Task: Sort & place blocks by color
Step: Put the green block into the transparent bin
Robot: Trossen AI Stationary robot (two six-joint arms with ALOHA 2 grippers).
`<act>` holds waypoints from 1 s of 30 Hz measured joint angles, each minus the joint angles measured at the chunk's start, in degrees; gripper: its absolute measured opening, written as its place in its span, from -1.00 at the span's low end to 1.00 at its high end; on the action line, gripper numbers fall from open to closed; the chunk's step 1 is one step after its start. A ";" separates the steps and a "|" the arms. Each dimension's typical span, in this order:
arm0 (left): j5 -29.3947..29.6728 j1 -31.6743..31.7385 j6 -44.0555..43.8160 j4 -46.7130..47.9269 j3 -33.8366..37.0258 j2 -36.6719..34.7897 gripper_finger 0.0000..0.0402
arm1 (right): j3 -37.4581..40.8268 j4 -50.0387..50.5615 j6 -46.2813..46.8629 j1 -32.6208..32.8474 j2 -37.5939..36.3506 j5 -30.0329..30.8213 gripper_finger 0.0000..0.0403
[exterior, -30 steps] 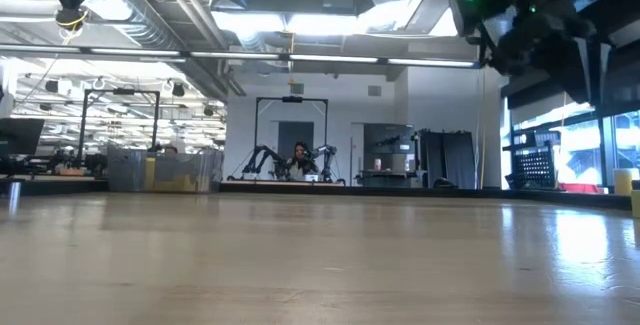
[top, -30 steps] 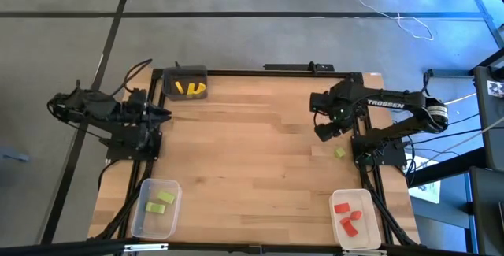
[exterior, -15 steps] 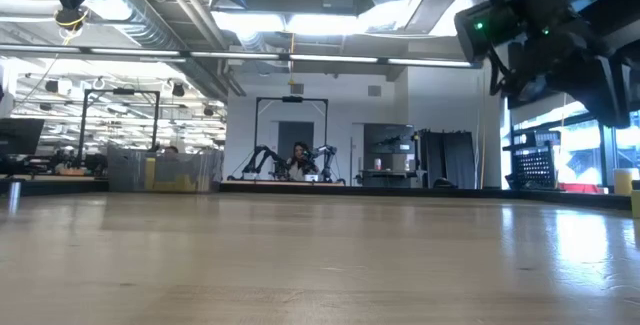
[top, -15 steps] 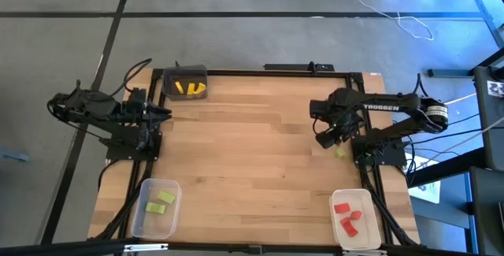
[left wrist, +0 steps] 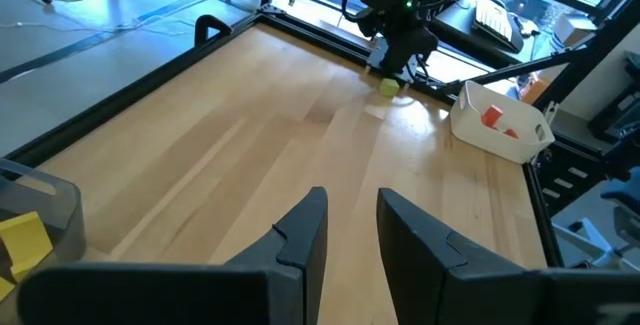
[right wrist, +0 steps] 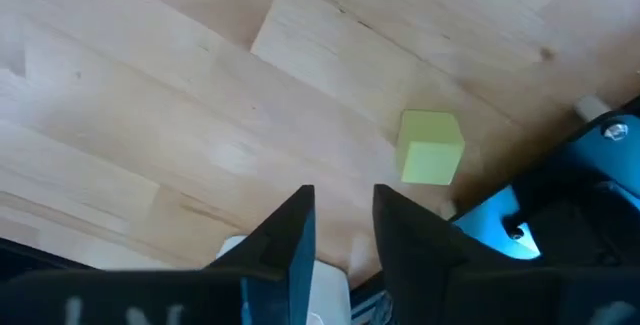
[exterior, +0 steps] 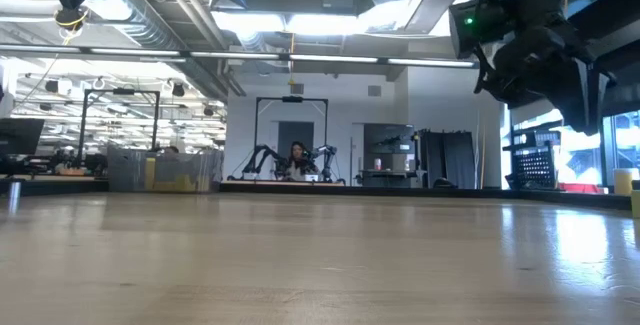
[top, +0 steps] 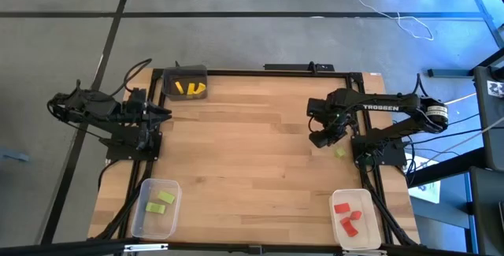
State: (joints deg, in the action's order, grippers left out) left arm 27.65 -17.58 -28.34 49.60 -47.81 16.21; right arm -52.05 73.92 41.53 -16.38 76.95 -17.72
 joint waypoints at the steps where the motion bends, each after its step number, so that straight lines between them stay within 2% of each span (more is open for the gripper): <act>1: -0.17 0.00 0.00 0.00 0.00 0.00 -0.60 | 0.00 -0.12 0.21 0.00 0.00 0.00 -0.47; 7: -0.21 0.00 0.87 1.10 0.00 0.00 -0.60 | 0.00 -0.55 0.05 0.00 0.00 0.07 -0.32; 13: 0.12 -0.02 3.43 0.90 0.00 0.00 -0.60 | 0.00 -0.85 -5.62 0.00 0.00 0.25 -0.07; 18: 0.18 -0.02 3.41 0.78 0.00 0.00 -0.60 | 0.00 -0.80 -6.05 0.00 0.00 0.53 0.11; 24: 0.52 -0.01 3.43 0.46 0.00 1.41 -0.60 | 0.00 0.73 -1.68 0.02 0.00 5.87 0.15; 30: 0.16 -0.02 3.43 -1.00 0.02 5.42 -0.60 | 0.00 3.78 4.40 0.02 0.00 6.14 0.12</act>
State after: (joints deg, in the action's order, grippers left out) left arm 27.80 -17.61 -24.91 48.61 -47.79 21.63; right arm -52.05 77.69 45.93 -16.36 76.95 -11.58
